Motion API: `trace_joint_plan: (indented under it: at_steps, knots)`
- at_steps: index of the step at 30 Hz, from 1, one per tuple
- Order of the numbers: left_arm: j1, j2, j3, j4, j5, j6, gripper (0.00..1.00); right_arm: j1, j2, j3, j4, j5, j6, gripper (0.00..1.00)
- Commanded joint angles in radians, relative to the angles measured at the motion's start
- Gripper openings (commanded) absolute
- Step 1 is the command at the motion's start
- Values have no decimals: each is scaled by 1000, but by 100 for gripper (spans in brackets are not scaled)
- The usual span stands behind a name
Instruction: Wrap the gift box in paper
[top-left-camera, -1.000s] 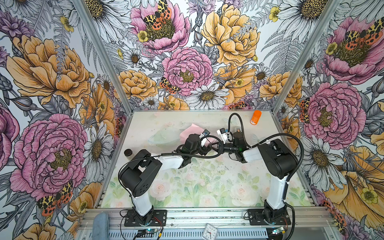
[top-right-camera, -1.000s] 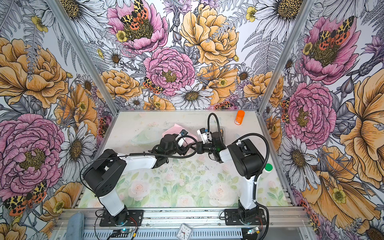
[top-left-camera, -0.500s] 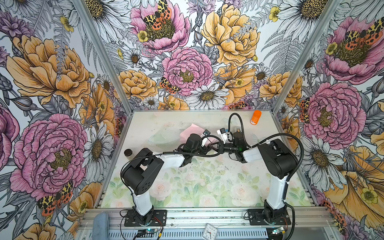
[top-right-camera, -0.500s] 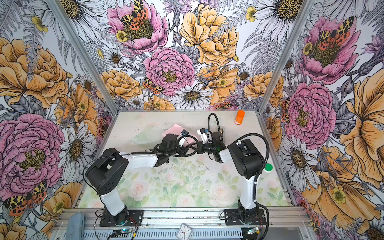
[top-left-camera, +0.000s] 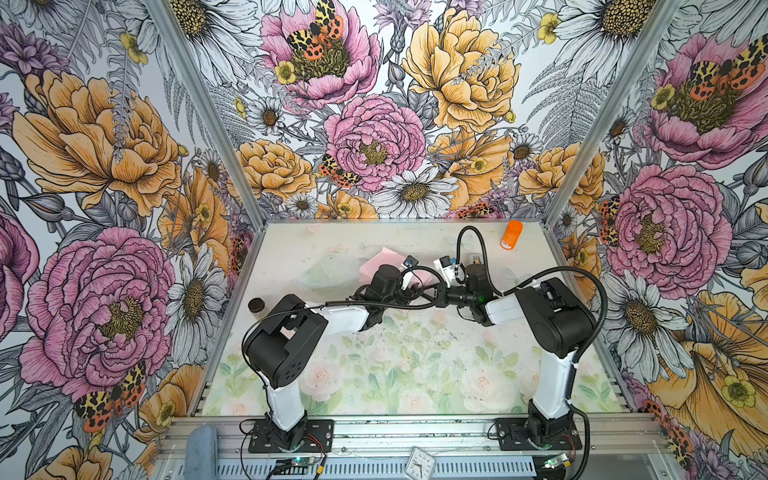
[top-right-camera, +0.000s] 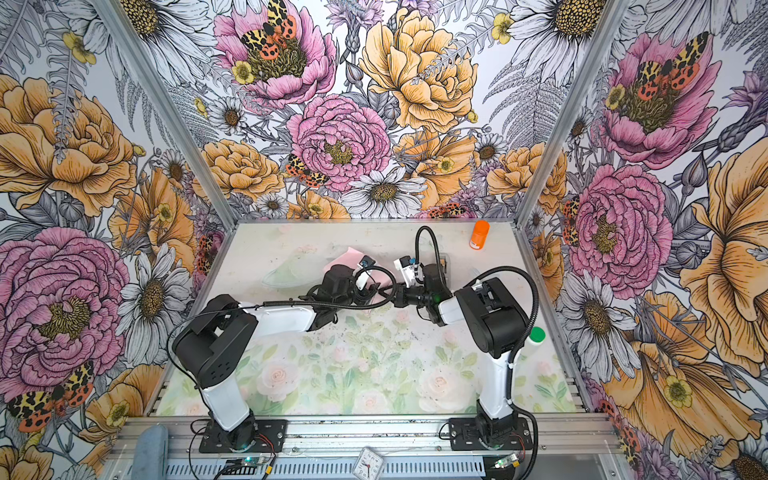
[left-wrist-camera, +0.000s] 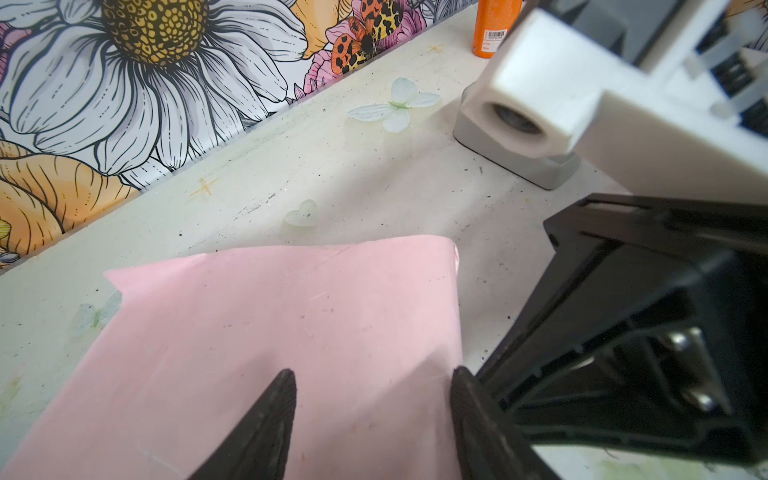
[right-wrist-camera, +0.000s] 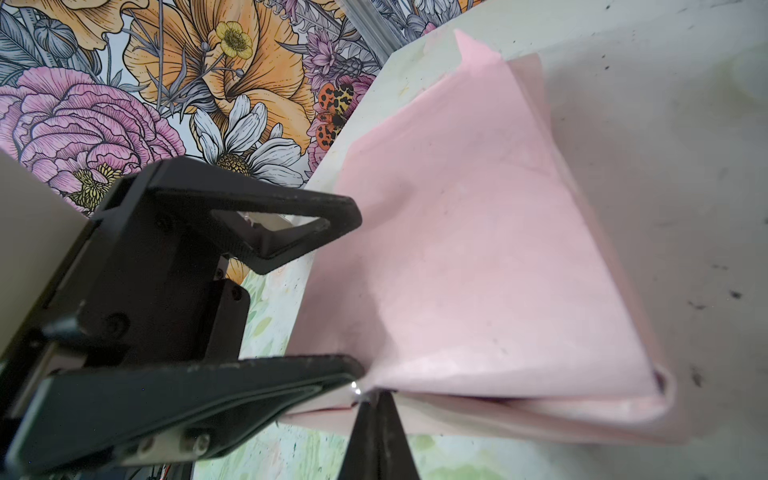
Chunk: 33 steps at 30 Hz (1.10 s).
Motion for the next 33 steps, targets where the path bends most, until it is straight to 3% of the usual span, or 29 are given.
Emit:
trace_joint_plan:
  at_steps: [1, 24, 33]
  knots:
    - [13, 51, 21, 7, -14, -25, 60, 8, 26, -9, 42, -4, -1, 0]
    - [18, 48, -4, 1, -40, -23, 57, 5, 44, -24, 55, 9, 5, 7]
    - [19, 48, -7, 0, -39, -22, 57, 4, 58, -22, 74, 17, 17, 5]
